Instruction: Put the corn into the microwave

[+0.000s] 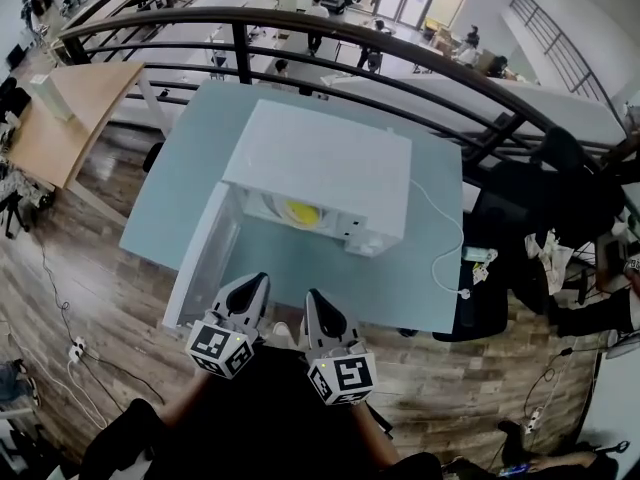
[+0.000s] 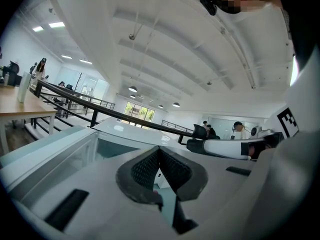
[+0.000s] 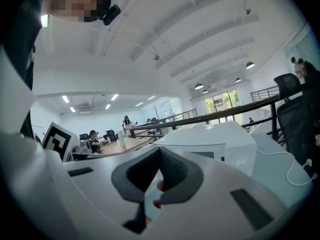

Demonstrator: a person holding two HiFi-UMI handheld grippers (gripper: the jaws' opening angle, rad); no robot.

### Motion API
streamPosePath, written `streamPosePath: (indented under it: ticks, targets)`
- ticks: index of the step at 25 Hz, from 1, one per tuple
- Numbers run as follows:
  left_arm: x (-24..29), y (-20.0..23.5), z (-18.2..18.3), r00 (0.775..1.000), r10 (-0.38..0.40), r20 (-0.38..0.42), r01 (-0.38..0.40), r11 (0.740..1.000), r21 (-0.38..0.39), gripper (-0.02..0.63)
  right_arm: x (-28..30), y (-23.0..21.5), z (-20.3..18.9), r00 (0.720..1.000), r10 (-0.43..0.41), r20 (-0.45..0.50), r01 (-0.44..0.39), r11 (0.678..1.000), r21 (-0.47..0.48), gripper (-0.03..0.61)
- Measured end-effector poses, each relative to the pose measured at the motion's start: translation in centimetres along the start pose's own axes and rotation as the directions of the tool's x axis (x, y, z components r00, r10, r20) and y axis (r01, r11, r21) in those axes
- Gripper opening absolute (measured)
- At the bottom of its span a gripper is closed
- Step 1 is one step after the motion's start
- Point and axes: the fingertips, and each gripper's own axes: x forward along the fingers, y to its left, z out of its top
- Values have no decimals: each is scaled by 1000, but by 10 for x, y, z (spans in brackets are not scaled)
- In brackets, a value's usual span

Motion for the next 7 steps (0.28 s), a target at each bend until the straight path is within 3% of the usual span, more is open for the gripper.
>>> streamPosePath:
  ticks: [7]
  targets:
    - [11, -14, -9, 999, -25, -36, 25, 1000, 4, 3, -9, -10, -2, 1000, -9, -7, 9, 1000, 17, 9]
